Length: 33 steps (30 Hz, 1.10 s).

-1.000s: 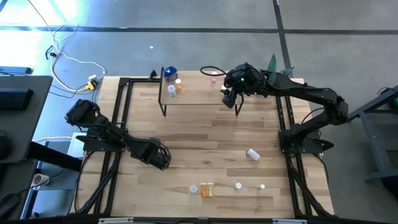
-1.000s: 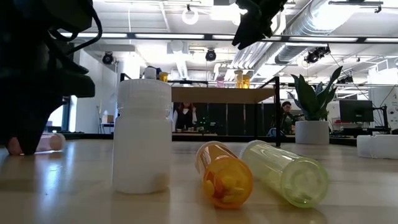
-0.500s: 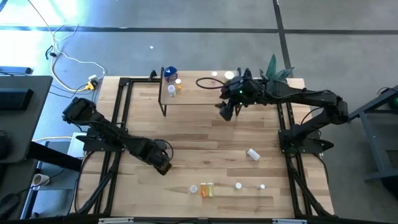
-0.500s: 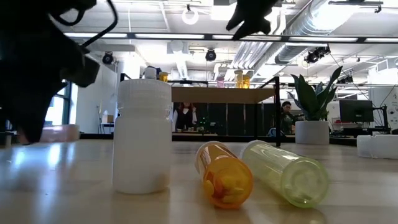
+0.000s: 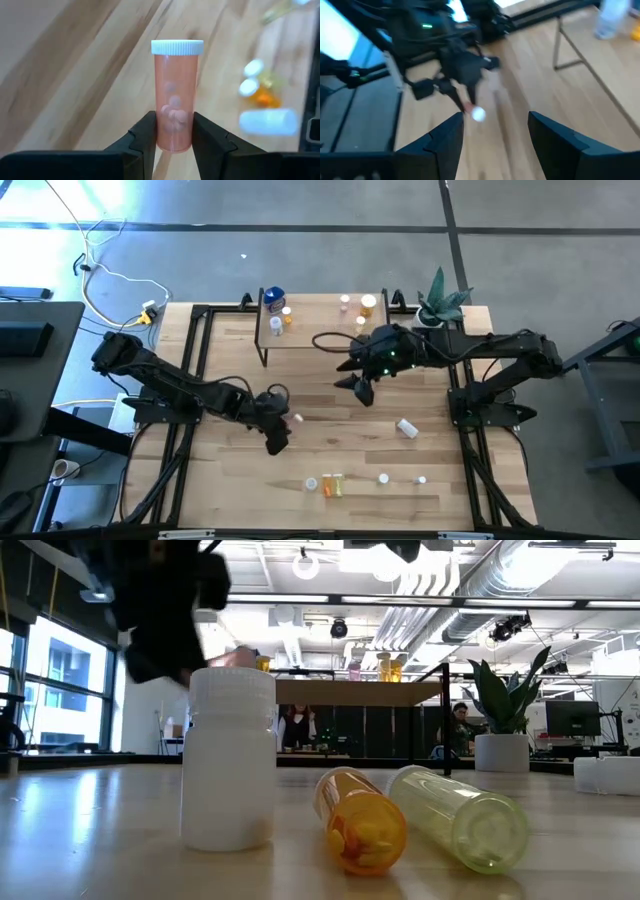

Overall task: Pick and place medicine bottles onto shelf by color
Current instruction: Put the pink pill bottle on the shelf

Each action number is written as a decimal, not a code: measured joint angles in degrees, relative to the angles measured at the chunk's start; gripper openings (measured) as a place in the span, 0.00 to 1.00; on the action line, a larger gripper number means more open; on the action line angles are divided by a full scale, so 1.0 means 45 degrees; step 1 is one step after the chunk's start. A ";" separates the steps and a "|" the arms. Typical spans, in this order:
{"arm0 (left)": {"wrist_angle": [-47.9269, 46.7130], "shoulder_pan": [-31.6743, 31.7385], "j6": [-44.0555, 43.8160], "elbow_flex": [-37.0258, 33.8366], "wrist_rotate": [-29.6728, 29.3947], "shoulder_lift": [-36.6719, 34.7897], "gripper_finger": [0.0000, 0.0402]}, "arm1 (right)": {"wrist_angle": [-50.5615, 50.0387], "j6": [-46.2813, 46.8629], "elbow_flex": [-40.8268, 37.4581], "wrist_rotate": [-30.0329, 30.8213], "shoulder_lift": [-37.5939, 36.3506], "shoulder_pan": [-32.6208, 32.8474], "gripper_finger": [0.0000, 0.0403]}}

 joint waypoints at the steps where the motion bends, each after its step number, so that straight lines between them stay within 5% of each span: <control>1: 0.0428 0.0117 0.0446 0.0000 0.0019 -0.0012 0.24 | 0.0201 -0.0011 0.0000 -0.0005 0.0000 0.0145 0.53; 14: 0.6243 0.1017 0.5504 0.0005 0.0490 -0.0024 0.24 | 0.1165 -0.0348 0.0000 0.0568 0.0005 0.1212 0.53; 33: 1.0645 0.2211 0.8595 0.0005 -0.0398 -0.0029 0.24 | 0.2151 -0.0388 0.0000 0.2118 0.0005 0.1243 0.53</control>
